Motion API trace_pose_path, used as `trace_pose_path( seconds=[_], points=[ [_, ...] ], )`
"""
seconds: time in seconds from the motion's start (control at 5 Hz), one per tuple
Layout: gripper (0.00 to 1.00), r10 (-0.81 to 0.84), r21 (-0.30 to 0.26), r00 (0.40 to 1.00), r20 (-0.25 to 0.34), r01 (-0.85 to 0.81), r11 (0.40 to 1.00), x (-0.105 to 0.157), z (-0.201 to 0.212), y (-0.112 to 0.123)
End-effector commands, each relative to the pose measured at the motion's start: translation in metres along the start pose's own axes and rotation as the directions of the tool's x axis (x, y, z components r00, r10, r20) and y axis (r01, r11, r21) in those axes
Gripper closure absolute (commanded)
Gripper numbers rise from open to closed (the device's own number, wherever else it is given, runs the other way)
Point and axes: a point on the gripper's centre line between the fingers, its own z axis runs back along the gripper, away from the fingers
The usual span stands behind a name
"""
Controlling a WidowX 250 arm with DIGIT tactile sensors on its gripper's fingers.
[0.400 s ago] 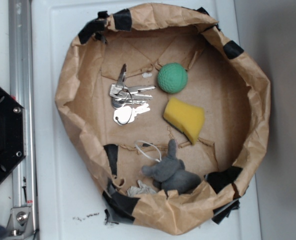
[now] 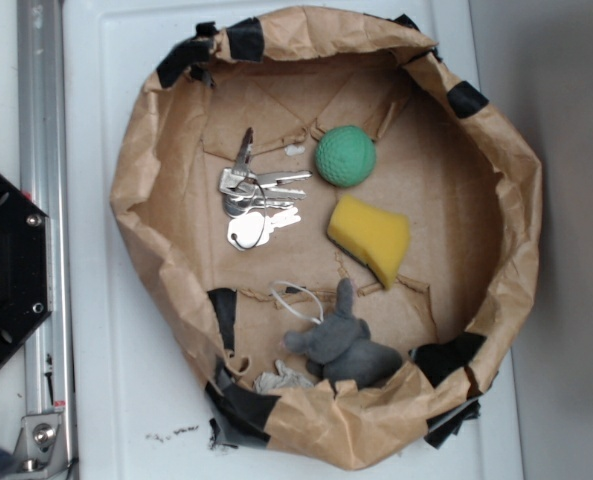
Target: Grab the green ball.
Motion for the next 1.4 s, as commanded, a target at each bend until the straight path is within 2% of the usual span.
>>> trace_pose_path(
  seconds=[0.0, 0.2, 0.4, 0.6, 1.2],
  points=[
    [0.0, 0.063, 0.028, 0.991, 0.119, -0.066, 0.997, 0.074, -0.017, 0.014],
    [0.0, 0.081, 0.017, 0.983, 0.168, -0.085, 0.996, 0.107, -0.048, 0.032],
    [0.0, 0.099, -0.004, 0.983, 0.154, -0.1, 0.995, 0.128, -0.083, 0.045],
    [0.0, -0.116, -0.007, 0.988, 0.098, 0.117, 0.993, 0.139, -0.098, 0.041],
    [0.0, -0.116, -0.007, 0.988, 0.098, 0.117, 0.993, 0.139, -0.098, 0.041]
  ],
)
